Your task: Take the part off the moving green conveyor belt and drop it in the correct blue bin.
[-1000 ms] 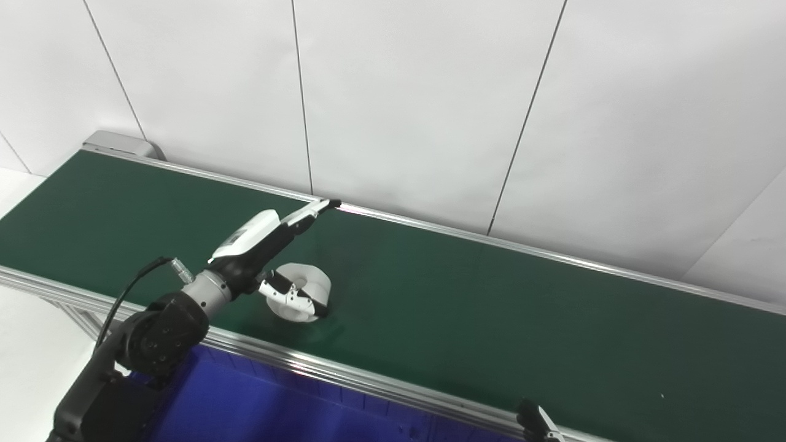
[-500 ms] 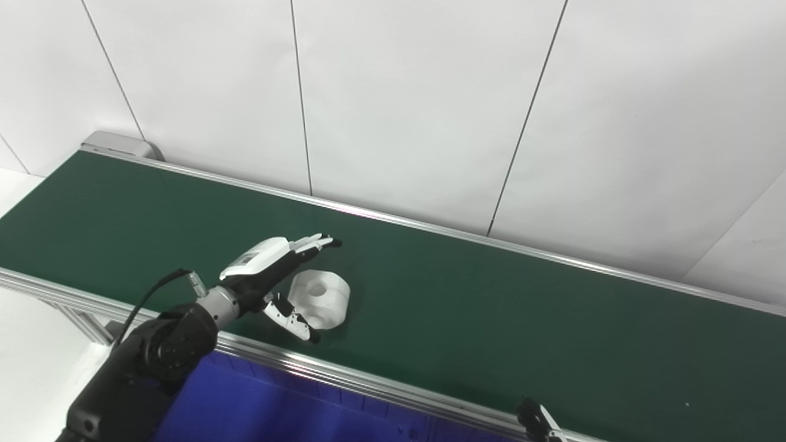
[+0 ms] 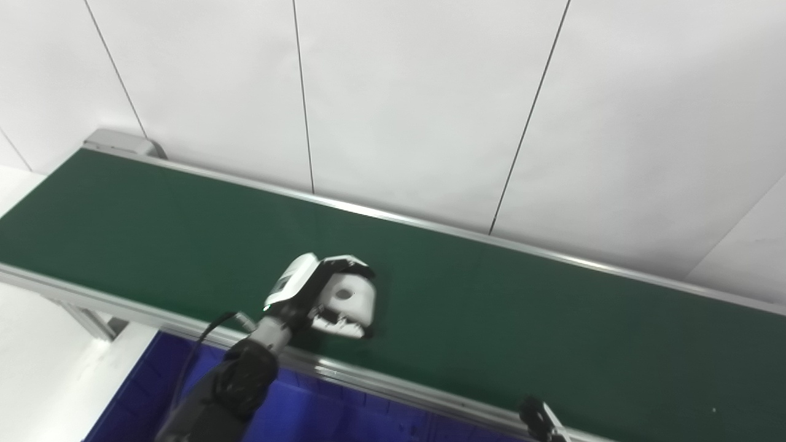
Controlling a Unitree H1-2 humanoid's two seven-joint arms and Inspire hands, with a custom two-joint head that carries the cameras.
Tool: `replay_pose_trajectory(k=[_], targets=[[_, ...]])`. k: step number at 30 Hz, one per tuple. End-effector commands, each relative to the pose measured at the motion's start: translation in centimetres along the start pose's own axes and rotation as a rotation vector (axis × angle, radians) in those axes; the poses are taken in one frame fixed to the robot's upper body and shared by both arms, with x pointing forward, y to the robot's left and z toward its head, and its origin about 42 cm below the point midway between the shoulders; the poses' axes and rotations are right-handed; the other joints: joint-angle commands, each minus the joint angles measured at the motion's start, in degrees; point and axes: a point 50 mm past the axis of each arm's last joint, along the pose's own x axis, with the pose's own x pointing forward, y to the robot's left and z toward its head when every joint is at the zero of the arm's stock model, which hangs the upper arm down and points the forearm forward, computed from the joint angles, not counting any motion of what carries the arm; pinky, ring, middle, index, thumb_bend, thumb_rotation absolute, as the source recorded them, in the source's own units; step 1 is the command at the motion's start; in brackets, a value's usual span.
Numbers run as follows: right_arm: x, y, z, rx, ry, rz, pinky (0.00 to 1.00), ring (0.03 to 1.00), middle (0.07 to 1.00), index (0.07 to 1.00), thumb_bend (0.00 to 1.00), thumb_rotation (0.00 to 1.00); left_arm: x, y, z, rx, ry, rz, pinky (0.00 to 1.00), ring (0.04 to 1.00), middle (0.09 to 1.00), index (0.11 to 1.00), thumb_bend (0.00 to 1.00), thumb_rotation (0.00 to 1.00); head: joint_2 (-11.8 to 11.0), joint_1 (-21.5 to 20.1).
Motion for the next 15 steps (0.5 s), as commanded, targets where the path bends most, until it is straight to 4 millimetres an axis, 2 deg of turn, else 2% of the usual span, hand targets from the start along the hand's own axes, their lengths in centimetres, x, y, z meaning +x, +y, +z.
replay_pose_trajectory(k=[1,3,8,14,15], targets=[[0.1,0.0,1.2,0.003,-0.069,-0.025,0.88,0.885,0.887,0.92,0.8,0.49,1.8,1.2,1.6,-0.011,-0.094,0.077,0.45,0.464,0.476,0.532,0.51,0.0,0.08,-0.02],[0.0,0.1,1.2,0.003,-0.068,-0.03,0.88,0.882,0.883,0.917,0.8,0.49,1.9,1.1,1.9,-0.02,-0.09,0.081,0.45,0.431,0.487,0.54,0.5,0.0,0.13,-0.14],[0.0,0.2,1.4,0.008,-0.069,-0.03,0.89,0.887,0.885,0.917,0.8,0.49,1.4,2.4,2.7,0.023,-0.099,0.061,0.45,0.408,0.488,0.547,0.49,0.0,0.66,-0.59],[0.0,0.3,1.8,0.005,-0.071,-0.027,0.87,0.88,0.894,0.917,0.8,0.5,-0.9,5.3,4.5,0.038,-0.189,0.088,0.46,0.424,0.491,0.536,0.5,0.0,1.88,-2.91],[0.0,0.3,1.9,0.008,-0.072,-0.027,0.86,0.881,0.895,0.917,0.8,0.5,-1.4,5.7,4.8,0.036,-0.198,0.091,0.45,0.424,0.491,0.536,0.5,0.0,2.62,-3.63]])
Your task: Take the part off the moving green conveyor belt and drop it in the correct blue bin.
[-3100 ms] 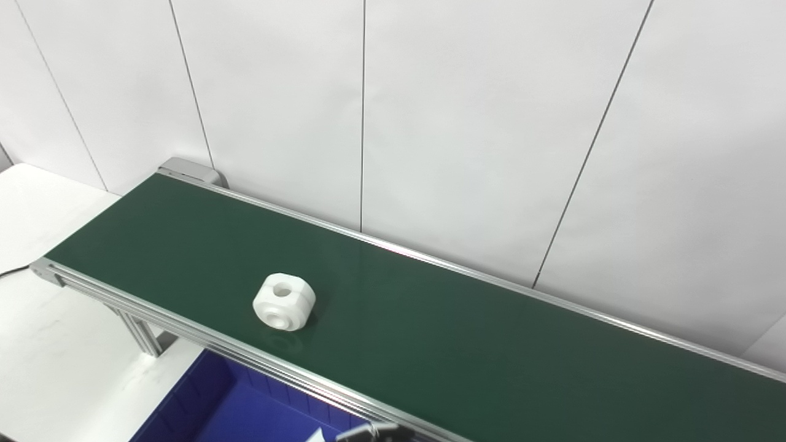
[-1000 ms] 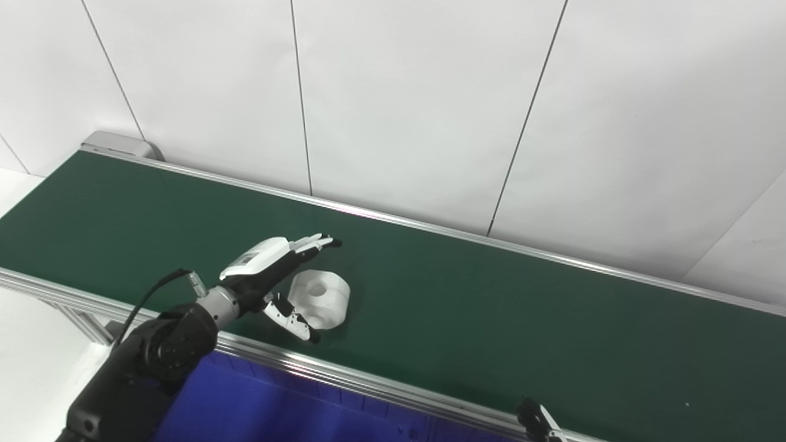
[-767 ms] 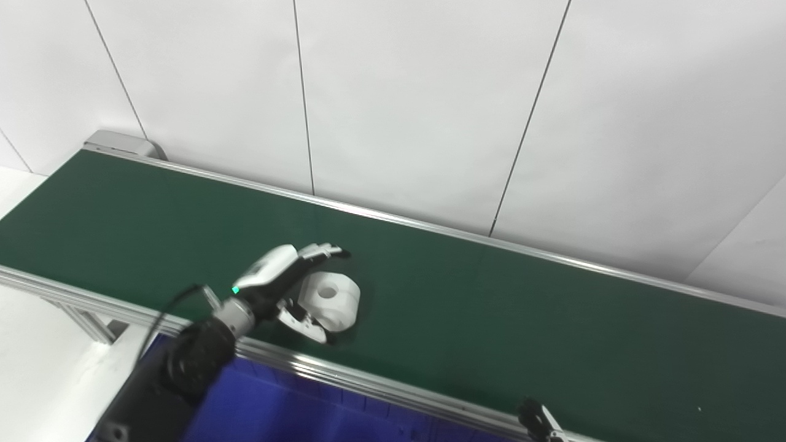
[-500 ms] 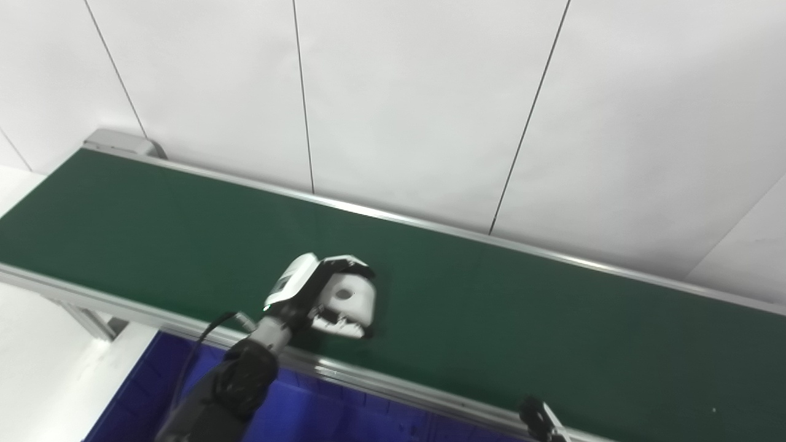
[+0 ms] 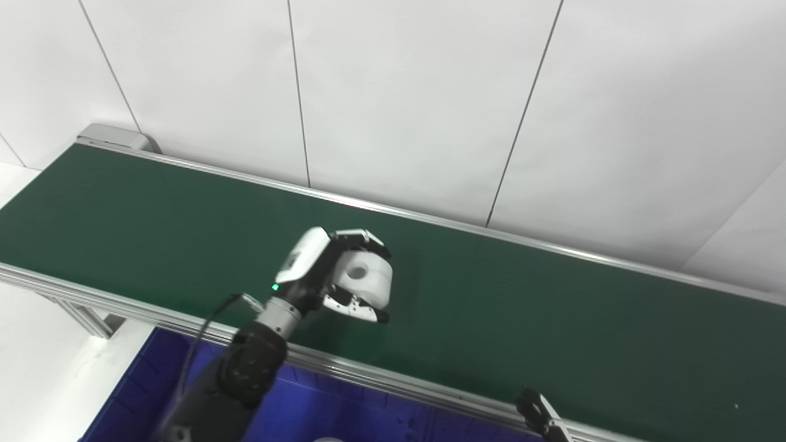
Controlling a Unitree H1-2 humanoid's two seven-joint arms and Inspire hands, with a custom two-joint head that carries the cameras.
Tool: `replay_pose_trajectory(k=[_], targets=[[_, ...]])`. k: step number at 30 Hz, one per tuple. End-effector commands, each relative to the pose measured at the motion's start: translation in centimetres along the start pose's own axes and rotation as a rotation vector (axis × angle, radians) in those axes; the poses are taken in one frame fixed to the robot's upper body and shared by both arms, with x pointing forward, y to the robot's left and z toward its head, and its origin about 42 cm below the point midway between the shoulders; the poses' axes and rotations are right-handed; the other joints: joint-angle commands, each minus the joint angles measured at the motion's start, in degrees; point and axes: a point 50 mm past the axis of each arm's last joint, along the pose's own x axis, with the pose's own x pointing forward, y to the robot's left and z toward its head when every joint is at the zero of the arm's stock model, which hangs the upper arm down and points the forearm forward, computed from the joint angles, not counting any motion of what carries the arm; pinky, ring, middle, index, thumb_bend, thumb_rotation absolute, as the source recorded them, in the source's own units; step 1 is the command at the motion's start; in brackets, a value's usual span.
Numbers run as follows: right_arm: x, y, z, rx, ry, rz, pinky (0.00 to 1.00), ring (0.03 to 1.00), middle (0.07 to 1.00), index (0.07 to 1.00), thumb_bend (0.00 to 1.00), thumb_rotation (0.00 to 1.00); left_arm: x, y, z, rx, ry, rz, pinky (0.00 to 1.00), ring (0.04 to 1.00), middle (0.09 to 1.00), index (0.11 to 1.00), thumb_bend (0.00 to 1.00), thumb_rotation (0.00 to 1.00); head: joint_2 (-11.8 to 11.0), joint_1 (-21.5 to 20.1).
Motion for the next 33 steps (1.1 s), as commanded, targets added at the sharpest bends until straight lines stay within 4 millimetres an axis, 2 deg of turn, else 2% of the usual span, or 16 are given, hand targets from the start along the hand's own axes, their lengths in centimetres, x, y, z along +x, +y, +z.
replay_pose_trajectory(k=[1,3,4,7,9,14,15,17,22,28,33], targets=[[0.2,-0.1,1.4,0.009,-0.065,-0.018,0.86,0.88,0.895,0.916,0.8,0.5,-0.6,1.8,1.5,-0.013,-0.066,0.033,0.45,0.423,0.491,0.537,0.5,0.0,1.44,-1.14],[0.2,-0.1,1.6,0.012,-0.068,-0.02,0.86,0.876,0.89,0.914,0.8,0.49,-1.4,2.3,2.2,-0.038,-0.082,0.04,0.43,0.412,0.493,0.545,0.5,0.0,1.67,-1.27],[0.3,0.0,1.7,0.012,-0.068,-0.02,0.86,0.875,0.889,0.914,0.8,0.49,-2.3,2.6,2.7,-0.064,-0.088,0.039,0.42,0.41,0.493,0.546,0.49,0.0,3.03,-2.95],[0.4,0.1,2.2,0.022,-0.069,-0.021,0.86,0.875,0.885,0.915,0.79,0.5,-4.8,2.8,3.4,-0.109,-0.094,0.015,0.4,0.397,0.492,0.554,0.49,0.0,4.39,-6.86],[0.6,0.3,2.3,0.027,-0.068,-0.022,0.85,0.873,0.889,0.915,0.79,0.5,-6.8,2.6,3.2,-0.13,-0.089,-0.018,0.38,0.392,0.492,0.553,0.49,0.0,5.33,-9.3],[1.0,0.5,2.9,0.01,-0.04,-0.03,0.82,0.852,0.872,0.906,0.8,0.52,-11.2,1.0,2.3,-0.261,-0.023,-0.079,0.41,0.41,0.498,0.541,0.49,0.0,6.68,-11.39],[1.1,0.5,3.1,0.012,-0.034,-0.03,0.83,0.854,0.87,0.906,0.8,0.52,-11.8,0.6,2.2,-0.281,-0.004,-0.084,0.41,0.41,0.498,0.54,0.49,0.0,7.67,-12.44],[1.2,0.5,3.3,0.013,-0.029,-0.029,0.83,0.86,0.87,0.908,0.8,0.51,-12.7,0.2,2.2,-0.266,0.014,-0.098,0.4,0.407,0.495,0.542,0.5,0.0,8.45,-12.25],[1.2,0.5,3.6,0.005,-0.018,-0.031,0.82,0.852,0.866,0.906,0.79,0.53,-14.2,-0.7,2.4,-0.136,0.017,-0.23,0.42,0.413,0.511,0.522,0.5,0.0,8.78,-9.7],[1.1,0.4,3.6,0.013,-0.024,-0.038,0.82,0.847,0.867,0.905,0.78,0.53,-14.5,-1.7,3.1,0.002,0.028,-0.434,0.44,0.413,0.51,0.516,0.5,0.0,8.64,-7.89],[1.0,0.3,3.7,0.009,-0.028,-0.043,0.82,0.847,0.865,0.904,0.77,0.53,-14.4,-2.0,3.4,0.082,0.087,-0.523,0.43,0.404,0.516,0.516,0.5,0.0,8.52,-7.05]])
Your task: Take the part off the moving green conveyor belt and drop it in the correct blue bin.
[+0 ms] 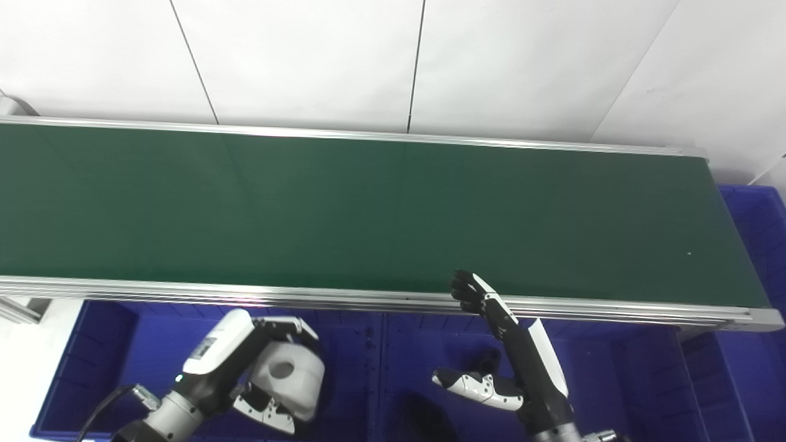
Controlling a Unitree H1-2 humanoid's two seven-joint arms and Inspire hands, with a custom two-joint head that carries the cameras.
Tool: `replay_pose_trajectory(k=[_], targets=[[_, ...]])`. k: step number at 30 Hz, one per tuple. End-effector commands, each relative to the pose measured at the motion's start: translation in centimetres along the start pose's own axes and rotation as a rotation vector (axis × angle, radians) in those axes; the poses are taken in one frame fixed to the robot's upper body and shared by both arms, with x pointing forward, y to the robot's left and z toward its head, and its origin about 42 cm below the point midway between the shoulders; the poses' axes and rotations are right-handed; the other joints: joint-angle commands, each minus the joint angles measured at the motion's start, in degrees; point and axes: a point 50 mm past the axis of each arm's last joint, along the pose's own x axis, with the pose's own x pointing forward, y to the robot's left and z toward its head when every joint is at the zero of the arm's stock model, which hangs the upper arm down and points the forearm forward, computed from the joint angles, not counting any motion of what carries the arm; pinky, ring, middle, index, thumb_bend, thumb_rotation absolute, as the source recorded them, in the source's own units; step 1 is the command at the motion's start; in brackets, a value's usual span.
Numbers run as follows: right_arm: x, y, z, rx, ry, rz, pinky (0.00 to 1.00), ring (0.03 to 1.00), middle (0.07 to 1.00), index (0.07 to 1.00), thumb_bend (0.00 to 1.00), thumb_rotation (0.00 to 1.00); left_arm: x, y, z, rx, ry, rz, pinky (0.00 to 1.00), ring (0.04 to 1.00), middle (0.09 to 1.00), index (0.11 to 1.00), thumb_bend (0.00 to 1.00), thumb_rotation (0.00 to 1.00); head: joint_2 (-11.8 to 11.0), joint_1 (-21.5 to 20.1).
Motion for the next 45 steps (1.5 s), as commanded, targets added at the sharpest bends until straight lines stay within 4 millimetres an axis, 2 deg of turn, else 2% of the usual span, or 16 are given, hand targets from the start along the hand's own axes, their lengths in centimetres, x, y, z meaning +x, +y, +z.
replay_pose_trajectory(k=[1,4,5,6,7,8,11,14,16,17,21,25,31,38,45], targets=[[0.1,-0.2,1.1,0.005,-0.044,-0.022,0.82,0.849,0.865,0.904,0.77,0.53,0.2,1.0,0.8,0.069,-0.004,0.001,0.43,0.404,0.516,0.518,0.5,0.0,-0.01,0.08],[-0.1,-0.3,1.0,0.005,-0.045,-0.025,0.82,0.848,0.864,0.904,0.77,0.53,0.3,0.7,1.2,0.154,0.059,-0.038,0.47,0.419,0.525,0.511,0.5,0.0,-0.42,1.04],[-0.1,-0.4,1.0,0.005,-0.043,-0.027,0.82,0.847,0.863,0.903,0.77,0.53,0.3,0.7,1.4,0.187,0.088,-0.06,0.52,0.56,0.632,0.503,0.51,0.03,-0.42,1.04],[-0.2,-0.4,1.0,0.004,-0.043,-0.028,0.82,0.85,0.863,0.903,0.77,0.53,0.2,0.7,1.6,0.217,0.117,-0.083,0.59,0.664,0.715,0.556,0.54,0.06,-0.52,1.17],[-0.3,-0.4,1.1,0.005,-0.042,-0.03,0.82,0.852,0.862,0.903,0.77,0.53,0.2,0.7,1.8,0.246,0.137,-0.104,0.69,0.753,0.794,0.724,0.63,0.14,-0.52,1.17],[-0.4,-0.4,1.1,0.007,-0.042,-0.031,0.83,0.852,0.862,0.903,0.77,0.53,0.1,0.6,1.9,0.277,0.143,-0.112,0.7,0.763,0.803,0.743,0.64,0.15,-0.58,1.22],[-0.6,-0.6,1.1,0.008,-0.042,-0.028,0.83,0.857,0.865,0.903,0.78,0.52,-0.1,0.5,2.2,0.305,0.136,-0.092,0.81,0.868,0.9,0.858,0.73,0.28,-0.71,1.46],[-0.9,-0.7,1.1,-0.002,-0.035,-0.022,0.83,0.859,0.869,0.906,0.78,0.52,-0.4,0.2,2.3,0.233,0.094,0.004,0.89,0.931,0.943,0.913,0.8,0.41,-1.03,1.6],[-1.0,-0.8,1.0,-0.005,-0.03,-0.018,0.83,0.862,0.873,0.908,0.79,0.51,-0.6,0.0,2.4,0.121,0.072,0.057,0.93,0.97,0.975,0.941,0.84,0.45,-1.26,1.72],[-1.1,-0.8,1.0,-0.008,-0.022,-0.012,0.84,0.866,0.878,0.91,0.79,0.5,-0.7,-0.1,2.5,-0.015,0.044,0.091,0.93,0.981,0.987,0.955,0.85,0.45,-1.59,1.9],[-1.4,-1.0,0.8,-0.036,0.0,0.008,0.84,0.872,0.889,0.917,0.81,0.5,-0.9,-0.5,2.8,-0.361,-0.097,0.182,0.94,0.997,0.999,0.985,0.84,0.47,-2.11,2.36],[-1.6,-1.0,0.6,-0.05,0.013,0.024,0.83,0.878,0.903,0.926,0.82,0.46,-0.9,-1.3,3.1,-0.534,-0.186,0.203,0.94,0.986,0.999,0.988,0.88,0.45,-3.02,2.32],[-2.1,-1.0,0.1,-0.083,0.03,0.042,0.81,0.87,0.905,0.932,0.82,0.4,-0.6,-2.3,2.5,-0.524,-0.27,0.23,0.9,0.943,0.96,0.957,0.9,0.41,-4.91,2.48],[-2.5,-0.8,-0.3,-0.113,0.059,0.05,0.79,0.865,0.898,0.921,0.84,0.33,-0.2,-2.8,2.1,-0.535,-0.267,0.255,0.87,0.914,0.934,0.926,0.94,0.4,-7.09,2.58],[-2.4,-0.5,-0.6,-0.105,0.082,0.053,0.81,0.874,0.909,0.95,0.84,0.3,-0.2,-3.0,1.8,-0.536,-0.242,0.29,0.81,0.868,0.896,0.894,0.92,0.34,-8.01,1.96]])
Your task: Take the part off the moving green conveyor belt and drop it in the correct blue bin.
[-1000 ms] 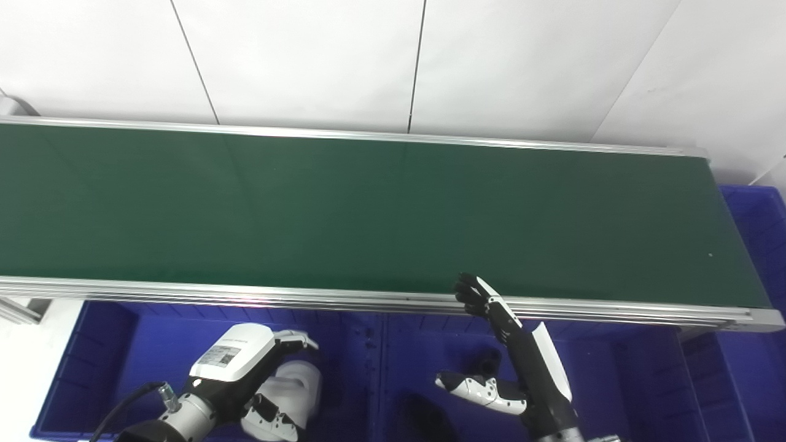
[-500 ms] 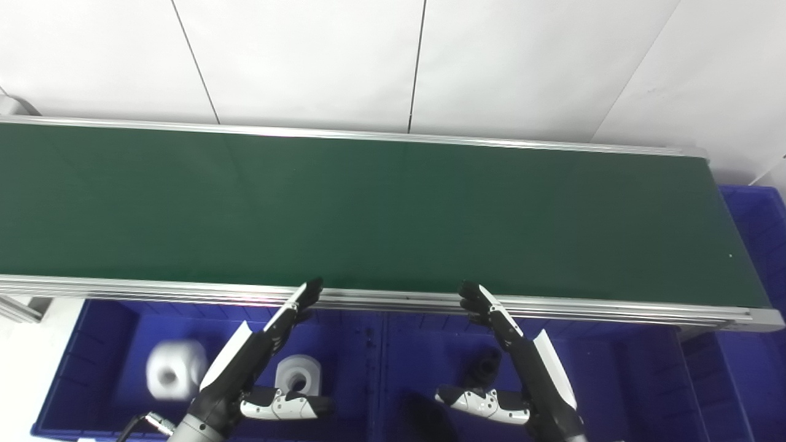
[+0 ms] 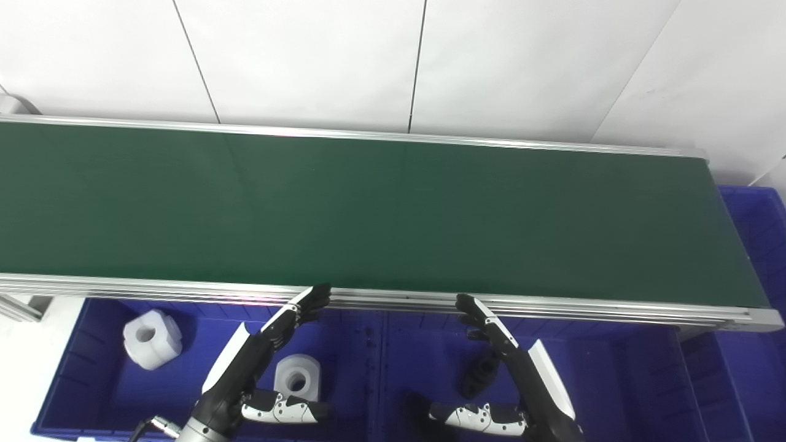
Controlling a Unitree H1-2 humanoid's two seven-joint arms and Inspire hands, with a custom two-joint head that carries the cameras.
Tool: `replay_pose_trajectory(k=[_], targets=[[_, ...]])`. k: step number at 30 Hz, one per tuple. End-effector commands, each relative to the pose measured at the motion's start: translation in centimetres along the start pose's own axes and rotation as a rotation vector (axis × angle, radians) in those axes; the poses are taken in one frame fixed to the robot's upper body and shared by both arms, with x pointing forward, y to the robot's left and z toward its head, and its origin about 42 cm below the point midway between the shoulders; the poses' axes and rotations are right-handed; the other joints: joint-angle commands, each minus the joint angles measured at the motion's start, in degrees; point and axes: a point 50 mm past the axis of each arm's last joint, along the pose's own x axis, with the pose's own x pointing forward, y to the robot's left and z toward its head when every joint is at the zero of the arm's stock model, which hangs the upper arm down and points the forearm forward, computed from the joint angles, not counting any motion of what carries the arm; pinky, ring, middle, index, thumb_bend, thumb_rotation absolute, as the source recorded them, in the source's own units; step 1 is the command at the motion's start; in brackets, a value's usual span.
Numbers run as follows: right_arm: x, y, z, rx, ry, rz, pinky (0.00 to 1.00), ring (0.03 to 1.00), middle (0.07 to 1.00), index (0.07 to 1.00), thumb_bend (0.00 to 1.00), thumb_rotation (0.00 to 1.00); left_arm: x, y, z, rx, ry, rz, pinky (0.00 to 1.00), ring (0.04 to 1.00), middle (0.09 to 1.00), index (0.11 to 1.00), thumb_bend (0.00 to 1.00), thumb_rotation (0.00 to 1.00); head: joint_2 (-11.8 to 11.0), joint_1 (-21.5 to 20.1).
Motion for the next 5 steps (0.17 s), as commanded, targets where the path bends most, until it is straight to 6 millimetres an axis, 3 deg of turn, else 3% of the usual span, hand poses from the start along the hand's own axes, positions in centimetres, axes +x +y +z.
replay_pose_trajectory(k=[1,5], targets=[[-0.05,0.03,0.39,0.0,-0.005,-0.014,0.8,0.871,0.906,0.948,0.84,0.31,0.31,0.25,0.62,0.013,-0.059,0.023,0.81,0.862,0.89,0.888,0.92,0.33,0.07,-0.02],[0.04,0.14,0.37,-0.004,0.001,-0.011,0.81,0.879,0.914,0.949,0.84,0.31,0.35,0.35,0.39,0.01,-0.053,0.022,0.8,0.855,0.882,0.881,0.91,0.33,-0.14,-0.25]])
